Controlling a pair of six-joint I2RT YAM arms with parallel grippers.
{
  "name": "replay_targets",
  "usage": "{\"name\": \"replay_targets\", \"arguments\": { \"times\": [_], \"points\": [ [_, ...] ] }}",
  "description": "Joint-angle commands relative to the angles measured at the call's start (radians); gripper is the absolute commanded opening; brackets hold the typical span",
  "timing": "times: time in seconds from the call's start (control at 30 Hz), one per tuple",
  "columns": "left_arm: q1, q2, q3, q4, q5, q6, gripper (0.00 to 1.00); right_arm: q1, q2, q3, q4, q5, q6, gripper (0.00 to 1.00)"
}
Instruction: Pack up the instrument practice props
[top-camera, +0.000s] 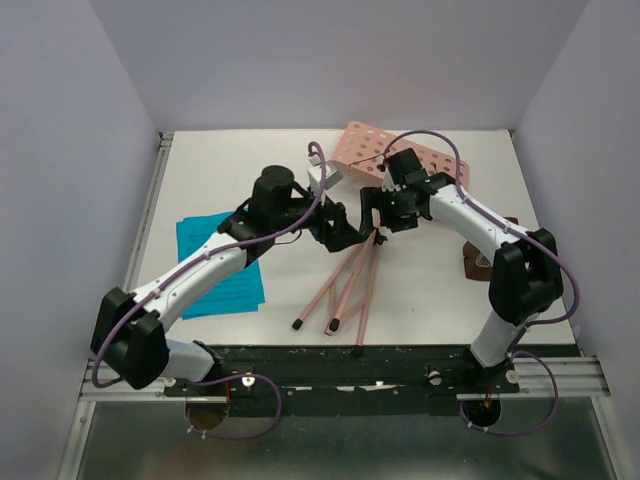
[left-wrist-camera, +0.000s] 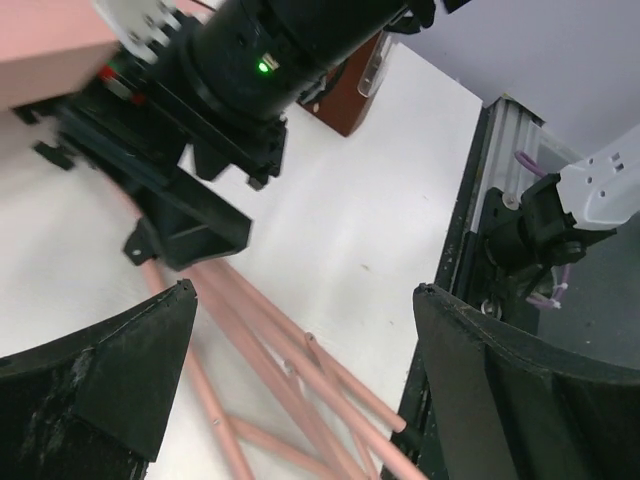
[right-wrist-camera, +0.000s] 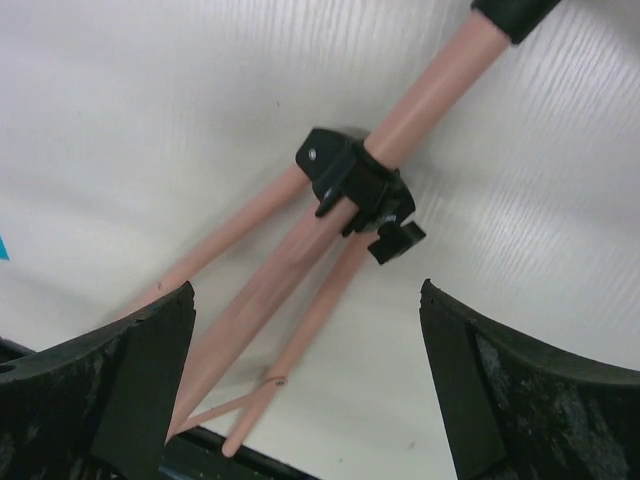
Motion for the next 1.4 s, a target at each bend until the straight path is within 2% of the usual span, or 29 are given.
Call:
{"name": "replay_targets", "arguments": {
  "times": [0.0, 0.17, 0.37, 0.6, 0.8, 1.07, 1.27, 1.33, 1.37],
  "points": [
    [0.07, -0.143, -0.086, -0.187, 0.018, 0.134, 0.99, 0.025, -0.024, -0.022, -0.169, -0.004, 0.04, 1.0],
    [0.168, -0.314, -0.149, -0.302, 0.001, 0.194, 0.99, 0.039, 0.013, -0.077, -0.126, -0.066, 0.113, 1.0],
    [0.213, -0.408, -0.204, -0.356, -0.016, 0.231, 0.99, 0.068, 0.128, -0.018, -0.076, -0.077, 0.239, 0.99],
    [0.267, -0.435, -0.234, -0.358, 0.0, 0.2, 0.99, 0.161, 0.269, 0.085, -0.146, 0.13, 0.381, 1.0],
    [0.307, -0.446, -0.218, -0.347, 0.009, 0.194, 0.99, 0.187, 0.351, 0.078, -0.132, 0.152, 0.364, 0.99],
    [0.325, -0.469, -0.261, -0.289, 0.03, 0.145, 0.99, 0.184, 0.311, -0.03, -0.068, 0.091, 0.241, 0.78],
    [0.328, -0.48, -0.283, -0.262, 0.05, 0.113, 0.99, 0.186, 0.303, -0.002, -0.016, 0.005, 0.14, 0.45],
    [0.328, -0.481, -0.284, -0.261, 0.053, 0.114, 0.99, 0.184, 0.305, 0.004, -0.005, -0.017, 0.099, 0.29],
    [0.327, -0.481, -0.284, -0.259, 0.055, 0.111, 0.99, 0.184, 0.305, 0.004, -0.011, -0.008, 0.103, 0.25]
  ]
}}
